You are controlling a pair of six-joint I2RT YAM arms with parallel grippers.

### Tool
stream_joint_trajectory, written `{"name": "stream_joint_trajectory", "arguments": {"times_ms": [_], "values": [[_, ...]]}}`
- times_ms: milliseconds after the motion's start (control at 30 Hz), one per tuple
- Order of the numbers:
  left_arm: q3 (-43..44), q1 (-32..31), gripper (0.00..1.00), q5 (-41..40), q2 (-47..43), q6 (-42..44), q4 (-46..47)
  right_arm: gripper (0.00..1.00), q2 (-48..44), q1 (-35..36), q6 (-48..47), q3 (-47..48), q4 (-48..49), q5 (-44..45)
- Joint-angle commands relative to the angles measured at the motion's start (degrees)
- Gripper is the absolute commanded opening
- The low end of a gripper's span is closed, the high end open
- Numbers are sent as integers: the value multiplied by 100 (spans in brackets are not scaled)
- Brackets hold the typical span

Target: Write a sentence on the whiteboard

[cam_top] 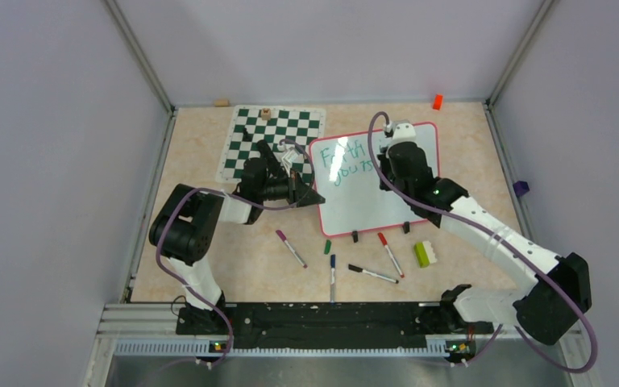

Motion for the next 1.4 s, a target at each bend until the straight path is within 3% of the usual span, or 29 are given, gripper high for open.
{"name": "stream_joint_trajectory", "arguments": {"times_ms": [0,1367], "values": [[32,-34,0,143,-110,149,-383,0,84,-26,93,66,181,-14],[55,-43,0,105,-159,307,-585,0,267,-307,204,267,66,304]]}}
